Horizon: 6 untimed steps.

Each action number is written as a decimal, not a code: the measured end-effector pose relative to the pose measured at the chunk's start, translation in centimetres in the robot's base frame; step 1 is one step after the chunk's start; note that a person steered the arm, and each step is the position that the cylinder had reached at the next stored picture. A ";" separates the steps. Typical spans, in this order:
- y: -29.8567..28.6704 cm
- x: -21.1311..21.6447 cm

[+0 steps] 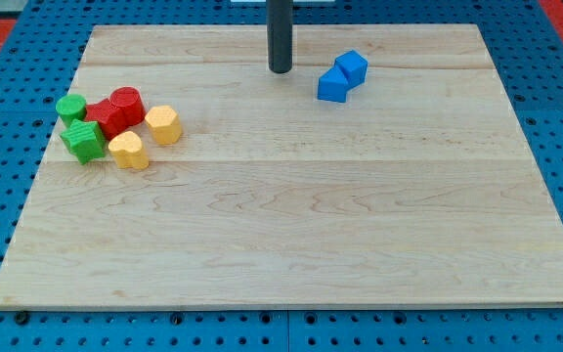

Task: Move the blue blocks to the center of the board

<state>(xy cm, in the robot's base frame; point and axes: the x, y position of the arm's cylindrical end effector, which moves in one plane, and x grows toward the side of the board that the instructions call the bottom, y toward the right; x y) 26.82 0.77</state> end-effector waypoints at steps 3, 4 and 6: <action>5.1 3.1; 0.3 8.7; 9.1 12.0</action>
